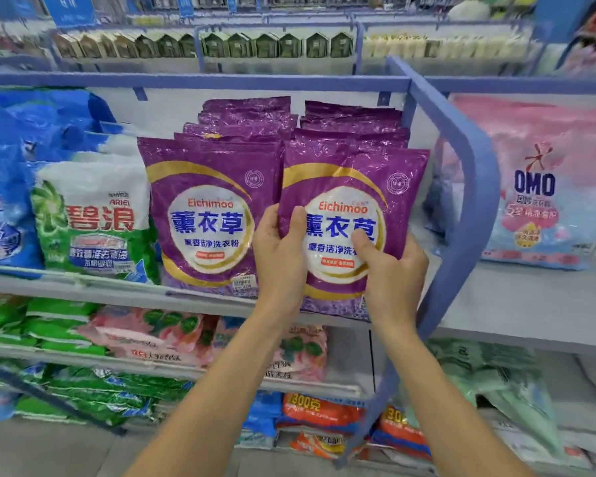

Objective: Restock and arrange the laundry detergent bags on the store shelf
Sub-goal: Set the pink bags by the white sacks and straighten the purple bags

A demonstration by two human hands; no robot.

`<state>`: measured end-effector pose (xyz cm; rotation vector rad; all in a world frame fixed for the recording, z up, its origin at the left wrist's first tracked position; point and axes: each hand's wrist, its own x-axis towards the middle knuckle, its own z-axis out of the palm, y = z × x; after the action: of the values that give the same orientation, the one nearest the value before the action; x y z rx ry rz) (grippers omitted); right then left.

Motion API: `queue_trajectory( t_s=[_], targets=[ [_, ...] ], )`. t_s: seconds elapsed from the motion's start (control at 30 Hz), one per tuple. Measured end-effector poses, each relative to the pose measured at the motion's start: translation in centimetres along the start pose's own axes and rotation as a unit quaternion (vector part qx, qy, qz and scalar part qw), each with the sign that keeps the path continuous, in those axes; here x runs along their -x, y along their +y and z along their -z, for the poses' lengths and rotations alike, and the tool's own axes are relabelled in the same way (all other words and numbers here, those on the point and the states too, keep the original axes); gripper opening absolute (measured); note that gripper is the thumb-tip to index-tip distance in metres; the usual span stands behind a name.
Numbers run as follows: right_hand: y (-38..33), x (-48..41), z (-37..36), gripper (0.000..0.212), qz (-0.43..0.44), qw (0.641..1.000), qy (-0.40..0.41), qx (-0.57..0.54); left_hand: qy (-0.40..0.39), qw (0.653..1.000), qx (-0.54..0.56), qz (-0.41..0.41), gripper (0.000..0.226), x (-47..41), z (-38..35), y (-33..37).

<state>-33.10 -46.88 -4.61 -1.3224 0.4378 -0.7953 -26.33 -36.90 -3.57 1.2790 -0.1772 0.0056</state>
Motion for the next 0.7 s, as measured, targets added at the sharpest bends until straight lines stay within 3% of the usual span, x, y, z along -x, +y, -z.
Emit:
queue_trajectory(
  t_s=[0.3, 0.57, 0.7],
  targets=[
    [1.3, -0.6, -1.8, 0.026, 0.070, 0.996, 0.062, 0.002, 0.007, 0.997, -0.046, -0.057, 0.022, -1.0, 0.1, -0.7],
    [1.7, 1.1, -0.8, 0.023, 0.094, 0.992, 0.042, 0.078, -0.197, 0.964, -0.171, -0.039, 0.073, 1.3, 3.9, -1.2],
    [1.3, 1.8, 0.4, 0.027, 0.062, 0.990, 0.030, 0.122, -0.228, 0.945, -0.230, -0.040, 0.098, 2.4, 5.8, -1.4]
  ],
)
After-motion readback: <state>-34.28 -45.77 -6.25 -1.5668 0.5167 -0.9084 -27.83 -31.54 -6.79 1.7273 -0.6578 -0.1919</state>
